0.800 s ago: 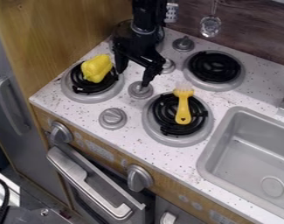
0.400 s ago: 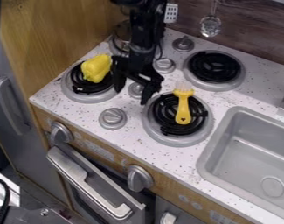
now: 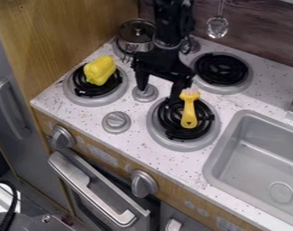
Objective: Put the yellow brush to the top right burner
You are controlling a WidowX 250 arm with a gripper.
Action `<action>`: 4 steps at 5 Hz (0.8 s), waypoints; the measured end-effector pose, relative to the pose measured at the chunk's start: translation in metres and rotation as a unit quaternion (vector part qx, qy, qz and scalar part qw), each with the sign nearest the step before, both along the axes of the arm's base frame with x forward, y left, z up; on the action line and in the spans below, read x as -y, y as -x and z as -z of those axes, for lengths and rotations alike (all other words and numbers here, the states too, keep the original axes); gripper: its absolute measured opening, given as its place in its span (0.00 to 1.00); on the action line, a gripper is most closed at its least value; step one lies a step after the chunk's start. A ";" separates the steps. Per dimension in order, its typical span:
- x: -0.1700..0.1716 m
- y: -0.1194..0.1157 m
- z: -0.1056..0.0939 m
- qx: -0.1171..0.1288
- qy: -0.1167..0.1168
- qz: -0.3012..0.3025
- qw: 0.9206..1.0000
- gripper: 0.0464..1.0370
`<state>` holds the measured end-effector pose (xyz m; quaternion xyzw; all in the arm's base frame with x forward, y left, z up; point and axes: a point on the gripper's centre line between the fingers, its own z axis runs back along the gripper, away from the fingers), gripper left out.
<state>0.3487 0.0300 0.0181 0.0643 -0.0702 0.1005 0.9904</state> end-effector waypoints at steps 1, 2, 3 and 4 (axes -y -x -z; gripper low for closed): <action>0.013 -0.015 -0.008 0.015 0.026 -0.033 0.999 0.96; 0.022 -0.028 0.013 -0.002 0.045 -0.059 0.997 0.96; 0.033 -0.038 0.033 -0.018 0.045 -0.074 0.996 0.96; 0.035 -0.040 0.057 -0.043 0.041 -0.091 0.994 0.96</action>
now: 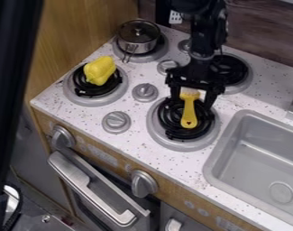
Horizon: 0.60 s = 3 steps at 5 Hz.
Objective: Put the yellow brush to the top right burner
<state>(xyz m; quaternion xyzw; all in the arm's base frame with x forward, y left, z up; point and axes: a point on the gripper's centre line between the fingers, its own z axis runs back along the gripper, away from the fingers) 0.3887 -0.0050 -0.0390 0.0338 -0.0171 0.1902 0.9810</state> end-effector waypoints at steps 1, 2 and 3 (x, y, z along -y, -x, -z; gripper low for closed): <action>0.000 -0.003 0.008 -0.009 0.000 -0.009 1.000 0.96; 0.000 -0.005 0.011 -0.013 -0.002 -0.014 1.000 0.93; 0.002 -0.006 0.011 -0.006 -0.009 -0.023 1.000 0.63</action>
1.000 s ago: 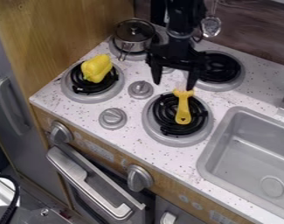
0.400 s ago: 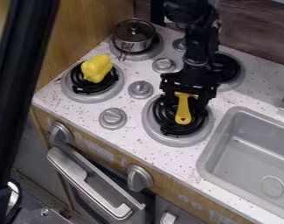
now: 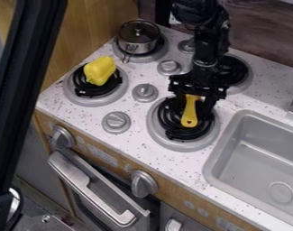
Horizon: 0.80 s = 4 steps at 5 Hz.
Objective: Put the yellow brush to the top right burner
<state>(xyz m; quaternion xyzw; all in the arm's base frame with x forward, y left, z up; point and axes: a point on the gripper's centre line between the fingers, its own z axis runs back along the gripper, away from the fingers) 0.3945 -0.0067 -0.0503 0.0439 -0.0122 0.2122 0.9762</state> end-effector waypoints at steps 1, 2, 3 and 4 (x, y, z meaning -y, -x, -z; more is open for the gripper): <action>0.002 0.000 -0.001 -0.001 -0.004 0.005 1.000 0.34; 0.000 0.000 -0.001 -0.004 -0.011 0.012 1.000 0.29; -0.003 -0.001 -0.003 -0.003 -0.031 0.040 0.999 0.29; -0.005 -0.015 -0.010 0.021 -0.046 0.086 0.995 0.29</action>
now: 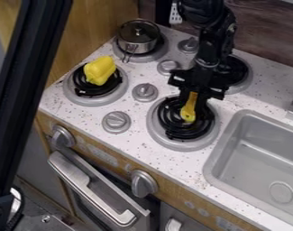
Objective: Put the yellow brush to the top right burner
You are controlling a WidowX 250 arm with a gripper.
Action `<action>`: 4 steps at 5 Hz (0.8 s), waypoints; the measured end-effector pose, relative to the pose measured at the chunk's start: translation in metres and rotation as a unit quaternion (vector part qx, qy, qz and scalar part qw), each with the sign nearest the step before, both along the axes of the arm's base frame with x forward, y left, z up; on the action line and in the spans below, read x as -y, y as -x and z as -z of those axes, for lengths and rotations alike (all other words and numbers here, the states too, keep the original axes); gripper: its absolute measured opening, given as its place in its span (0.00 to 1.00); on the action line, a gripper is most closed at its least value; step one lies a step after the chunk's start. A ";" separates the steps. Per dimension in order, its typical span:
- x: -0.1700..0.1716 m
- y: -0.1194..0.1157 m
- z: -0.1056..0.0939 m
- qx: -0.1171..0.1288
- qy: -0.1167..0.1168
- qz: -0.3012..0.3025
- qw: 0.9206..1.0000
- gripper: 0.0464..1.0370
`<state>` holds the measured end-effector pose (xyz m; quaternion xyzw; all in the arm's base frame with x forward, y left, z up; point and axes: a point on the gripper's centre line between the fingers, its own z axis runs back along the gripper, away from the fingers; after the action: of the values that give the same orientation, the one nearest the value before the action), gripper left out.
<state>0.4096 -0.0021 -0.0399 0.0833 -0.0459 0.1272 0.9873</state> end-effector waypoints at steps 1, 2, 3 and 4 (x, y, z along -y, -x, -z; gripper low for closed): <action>0.007 -0.037 -0.023 0.066 0.016 0.041 0.997 0.29; 0.017 -0.060 -0.037 0.120 0.041 0.065 0.990 0.29; 0.015 -0.076 -0.035 0.151 0.053 0.066 0.985 0.29; 0.009 -0.087 -0.019 0.167 0.055 0.064 0.982 0.29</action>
<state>0.4970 -0.0111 -0.0207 0.0032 -0.2083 0.0783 0.9749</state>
